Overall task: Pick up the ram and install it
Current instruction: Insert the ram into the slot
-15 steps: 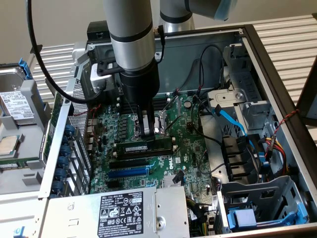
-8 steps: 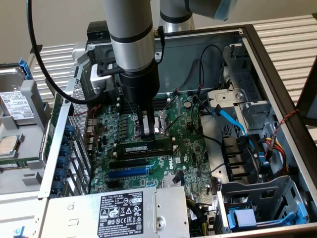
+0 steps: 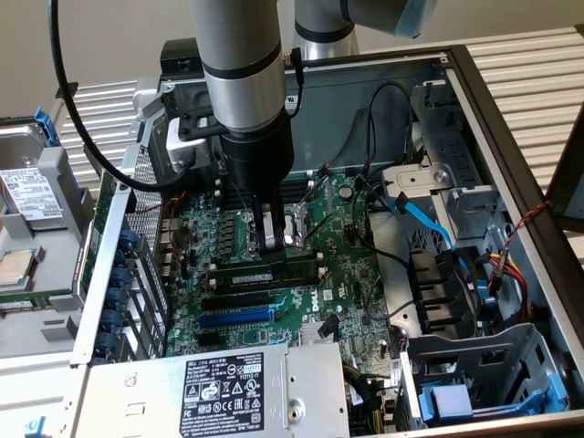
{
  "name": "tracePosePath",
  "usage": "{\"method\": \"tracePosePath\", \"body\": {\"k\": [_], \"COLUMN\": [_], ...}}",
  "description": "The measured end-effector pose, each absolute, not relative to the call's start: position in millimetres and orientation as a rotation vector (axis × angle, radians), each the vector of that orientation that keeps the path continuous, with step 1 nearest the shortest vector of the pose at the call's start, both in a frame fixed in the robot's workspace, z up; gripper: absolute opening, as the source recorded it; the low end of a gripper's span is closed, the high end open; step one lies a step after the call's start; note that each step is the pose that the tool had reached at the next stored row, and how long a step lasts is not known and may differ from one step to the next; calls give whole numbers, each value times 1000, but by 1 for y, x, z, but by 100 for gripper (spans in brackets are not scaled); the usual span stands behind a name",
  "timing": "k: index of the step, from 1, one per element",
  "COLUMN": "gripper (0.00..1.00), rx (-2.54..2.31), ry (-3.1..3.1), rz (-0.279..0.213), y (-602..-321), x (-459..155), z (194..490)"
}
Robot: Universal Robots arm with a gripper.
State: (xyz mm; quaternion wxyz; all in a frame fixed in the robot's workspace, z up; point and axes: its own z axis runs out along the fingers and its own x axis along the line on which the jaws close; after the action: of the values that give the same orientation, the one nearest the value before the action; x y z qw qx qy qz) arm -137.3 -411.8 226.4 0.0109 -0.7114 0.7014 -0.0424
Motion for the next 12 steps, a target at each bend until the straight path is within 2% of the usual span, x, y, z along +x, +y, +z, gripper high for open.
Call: {"method": "tracePosePath", "body": {"k": [12], "gripper": [22], "rx": [-2220], "ry": [2188], "rz": [-133], "y": [-412], "x": [-137], "z": [233]}}
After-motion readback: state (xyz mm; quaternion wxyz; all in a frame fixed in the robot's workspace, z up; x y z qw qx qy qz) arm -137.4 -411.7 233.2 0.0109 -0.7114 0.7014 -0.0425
